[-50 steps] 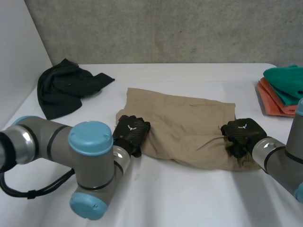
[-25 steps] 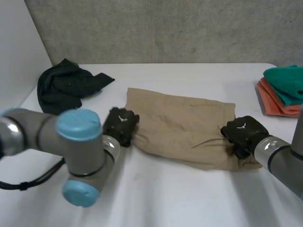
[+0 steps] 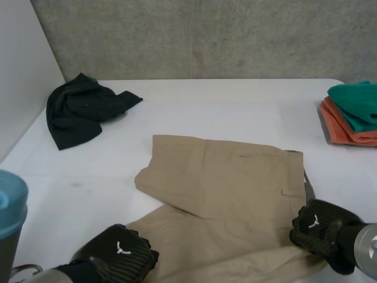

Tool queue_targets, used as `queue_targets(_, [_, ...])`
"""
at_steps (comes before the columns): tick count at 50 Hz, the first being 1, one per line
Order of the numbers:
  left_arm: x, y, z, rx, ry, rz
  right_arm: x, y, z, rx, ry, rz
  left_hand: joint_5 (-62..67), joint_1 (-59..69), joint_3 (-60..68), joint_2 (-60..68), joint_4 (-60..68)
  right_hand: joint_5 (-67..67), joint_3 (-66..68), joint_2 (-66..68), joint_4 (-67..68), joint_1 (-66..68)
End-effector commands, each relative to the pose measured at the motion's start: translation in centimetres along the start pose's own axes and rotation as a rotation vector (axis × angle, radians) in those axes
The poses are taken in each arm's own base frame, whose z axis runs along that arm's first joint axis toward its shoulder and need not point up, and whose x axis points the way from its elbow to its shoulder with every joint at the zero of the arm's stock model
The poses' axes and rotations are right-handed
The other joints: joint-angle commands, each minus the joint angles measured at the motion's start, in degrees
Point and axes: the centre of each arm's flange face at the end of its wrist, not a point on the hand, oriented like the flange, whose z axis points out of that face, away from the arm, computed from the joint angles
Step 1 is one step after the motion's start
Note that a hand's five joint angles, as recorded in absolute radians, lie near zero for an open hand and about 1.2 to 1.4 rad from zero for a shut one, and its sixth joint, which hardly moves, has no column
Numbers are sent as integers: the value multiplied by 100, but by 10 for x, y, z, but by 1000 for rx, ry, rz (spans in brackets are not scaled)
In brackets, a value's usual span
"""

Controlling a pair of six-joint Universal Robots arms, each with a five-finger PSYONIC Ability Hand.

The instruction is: Fold the laundry.

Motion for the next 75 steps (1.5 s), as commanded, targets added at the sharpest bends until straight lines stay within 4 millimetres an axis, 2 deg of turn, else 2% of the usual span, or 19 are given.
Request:
queue_targets(1, [-13, -25, 15, 182, -86, 7, 4, -2, 1, 15, 30, 3, 1345, 1607, 1197, 1156, 1140, 1156, 1197, 1278, 1146, 1711])
queue_targets(5, [-28, -45, 47, 269, -159, 4, 27, -12, 12, 106, 177, 34, 1345, 1607, 1197, 1156, 1140, 1156, 1197, 1278, 1146, 1711])
queue_targets(8, [-52, -61, 74, 336, -261, -17, 50, -18, 25, 172, 295, 87, 1345, 1607, 1197, 1156, 1140, 1156, 1197, 1278, 1146, 1711])
queue_targets(11, [-78, -74, 105, 377, -356, -27, 67, -22, 52, 212, 343, 124, 1345, 1607, 1197, 1156, 1140, 1156, 1197, 1278, 1146, 1711])
queue_targets(19, [-113, -107, 181, 483, -512, 95, 96, -31, 114, 206, 457, 119, 1345, 1607, 1197, 1156, 1140, 1156, 1197, 1278, 1146, 1711])
queue_targets(20, [-122, -113, 195, 503, -548, 121, 101, -33, 129, 197, 493, 116, 1345, 1607, 1197, 1156, 1140, 1156, 1197, 1278, 1146, 1711])
queue_targets(27, [-148, -118, 245, 559, -654, 196, 127, -45, 177, 238, 666, 92, 1345, 1607, 1197, 1156, 1140, 1156, 1197, 1278, 1146, 1711])
queue_targets(30, [-150, -119, 256, 597, -674, 197, 137, -46, 200, 276, 740, 87, 1345, 1607, 1197, 1156, 1140, -2309, -2269, -2187, -2319, -1754])
queue_targets(31, [-150, -121, 261, 618, -685, 200, 140, -46, 205, 281, 758, 89, 65, 327, -83, -124, -140, -2603, -2562, -2481, -2613, -2048])
queue_targets(34, [-151, -125, 262, 652, -704, 198, 151, -48, 210, 291, 829, 103, -5401, -5139, -5548, -5590, -5606, -5844, -5803, -5722, -5854, -5289])
queue_targets(40, [-139, -131, 252, 689, -698, 186, 162, -57, 179, 327, 875, 143, -5655, -5393, -5803, -5844, -5860, -5844, -5803, -5722, -5854, -5289])
queue_targets(44, [-137, -146, 212, 732, -706, 173, 163, -57, 144, 367, 871, 218, -5655, -5393, -5803, -5844, -5860, -5844, -5803, -5722, -5854, -5289])
queue_targets(47, [-133, -147, 187, 748, -692, 142, 148, -57, 117, 379, 759, 268, -5655, -5393, -5803, -5844, -5860, -5844, -5803, -5722, -5854, -5289])
queue_targets(54, [-119, -135, 147, 776, -618, 14, 115, -11, 88, 259, 433, 529, -5655, -5393, -5803, -5844, -5860, -4761, -4721, -4639, -4771, -4207])
queue_targets(60, [-108, -114, 143, 749, -555, -69, 86, 10, 96, 227, 302, 654, -5655, -5393, -5803, -5844, -5860, -4255, -4215, -4133, -4265, -3701])
queue_targets(71, [-98, -94, 152, 694, -513, -98, 80, 27, 121, 257, 354, 651, -5655, -5393, -5803, -5844, -5860, -3751, -3711, -3629, -3761, -3197])
queue_targets(72, [-98, -93, 153, 692, -513, -98, 80, 29, 126, 252, 358, 651, -5655, -5393, -5803, -5844, -5860, -3267, -3226, -3145, -3277, -2712])
queue_targets(74, [-98, -94, 153, 694, -513, -98, 82, 33, 134, 252, 368, 651, -5655, -5393, -5803, -5844, -5860, 238, 279, 360, 228, 793])
queue_targets(75, [-98, -94, 153, 694, -513, -98, 83, 33, 135, 252, 374, 650, -5655, -5393, -5803, -5844, -5860, 1147, 1187, 1269, 1137, 1701])
